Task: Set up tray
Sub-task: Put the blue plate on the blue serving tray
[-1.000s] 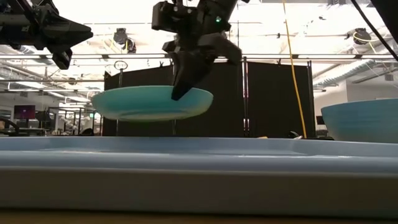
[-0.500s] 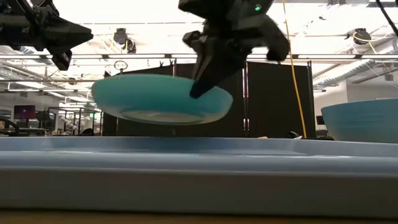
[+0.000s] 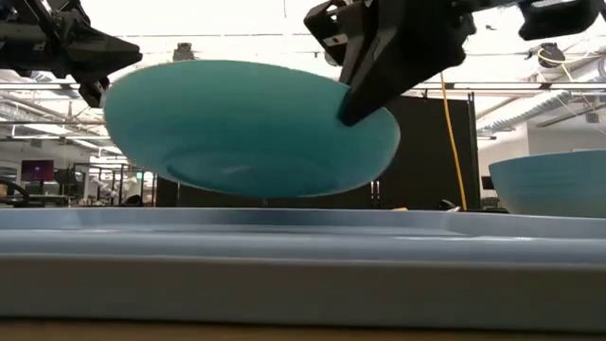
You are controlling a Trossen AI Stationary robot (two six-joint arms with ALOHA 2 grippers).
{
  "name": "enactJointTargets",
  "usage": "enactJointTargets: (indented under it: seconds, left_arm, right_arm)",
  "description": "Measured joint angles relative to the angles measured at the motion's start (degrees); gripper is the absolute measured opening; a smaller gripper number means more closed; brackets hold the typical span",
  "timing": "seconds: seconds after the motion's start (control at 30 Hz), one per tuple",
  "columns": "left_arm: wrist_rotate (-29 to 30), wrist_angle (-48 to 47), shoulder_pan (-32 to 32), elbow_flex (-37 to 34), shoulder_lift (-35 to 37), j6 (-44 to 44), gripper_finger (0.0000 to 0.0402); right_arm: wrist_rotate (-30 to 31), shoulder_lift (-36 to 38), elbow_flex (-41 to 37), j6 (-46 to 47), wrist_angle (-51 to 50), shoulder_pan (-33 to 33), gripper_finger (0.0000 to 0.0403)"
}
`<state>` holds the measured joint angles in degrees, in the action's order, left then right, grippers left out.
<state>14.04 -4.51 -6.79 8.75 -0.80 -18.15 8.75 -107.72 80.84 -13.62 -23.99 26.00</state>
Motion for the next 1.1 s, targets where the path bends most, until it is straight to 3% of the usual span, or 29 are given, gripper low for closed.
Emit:
enactJointTargets:
  seconds: [0.7, 0.93, 1.1]
  left_arm:
    - [-0.02, -0.24, 0.02, 0.00, 0.00, -0.09, 0.0051]
    - [-0.02, -0.39, 0.00, 0.00, -0.01, -0.07, 0.0051]
    - [0.00, -0.58, 0.02, 0.00, -0.02, 0.16, 0.0051]
  right_arm:
    - [-12.15, -3.80, 0.09, 2.63, 2.34, -0.10, 0.0000]
    - [-18.77, -5.92, 0.15, 3.30, 4.47, -1.62, 0.0000]
    - [-19.44, -5.96, 0.11, 2.63, 5.01, -2.06, 0.0000]
